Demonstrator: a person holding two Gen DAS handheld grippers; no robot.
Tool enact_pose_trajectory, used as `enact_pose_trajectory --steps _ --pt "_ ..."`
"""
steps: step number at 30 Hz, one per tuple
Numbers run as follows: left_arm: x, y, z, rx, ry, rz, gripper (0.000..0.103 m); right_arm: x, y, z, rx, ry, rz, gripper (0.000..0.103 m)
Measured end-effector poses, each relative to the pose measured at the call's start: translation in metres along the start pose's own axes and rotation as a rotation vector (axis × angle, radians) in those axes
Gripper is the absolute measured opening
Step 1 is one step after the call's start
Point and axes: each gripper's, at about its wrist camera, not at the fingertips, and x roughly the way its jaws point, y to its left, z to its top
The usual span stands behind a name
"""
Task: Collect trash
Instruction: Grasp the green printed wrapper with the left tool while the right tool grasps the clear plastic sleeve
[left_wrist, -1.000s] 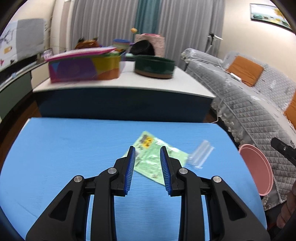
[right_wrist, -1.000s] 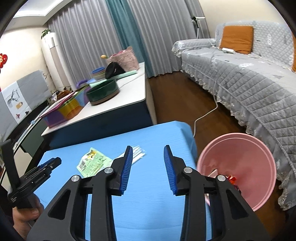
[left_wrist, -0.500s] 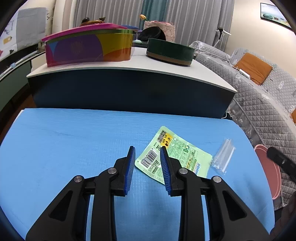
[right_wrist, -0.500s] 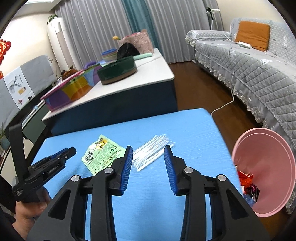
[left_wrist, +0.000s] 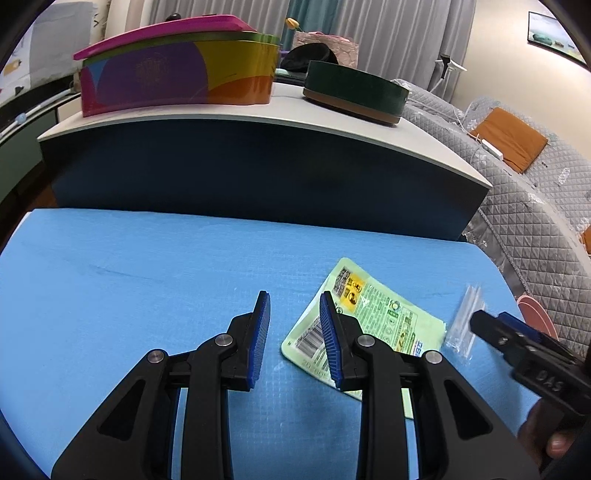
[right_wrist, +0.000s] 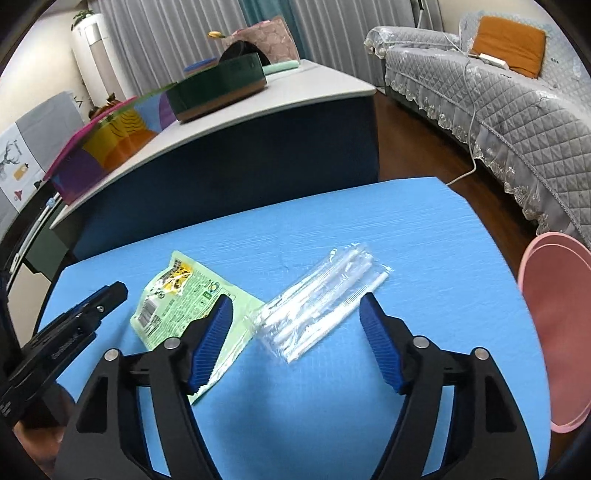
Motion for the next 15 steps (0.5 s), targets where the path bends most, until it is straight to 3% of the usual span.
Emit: enact_pose_trajectory --steps 9,15 --pt "0.017 -0.011 0.003 0.040 0.044 -0.029 0.028 0.021 -0.005 0.004 0.010 0.043 -0.067 0.071" --pt "0.027 -0.012 0.002 0.049 0.113 -0.039 0.028 0.018 -0.008 0.002 -0.001 0.044 -0.114 0.064"
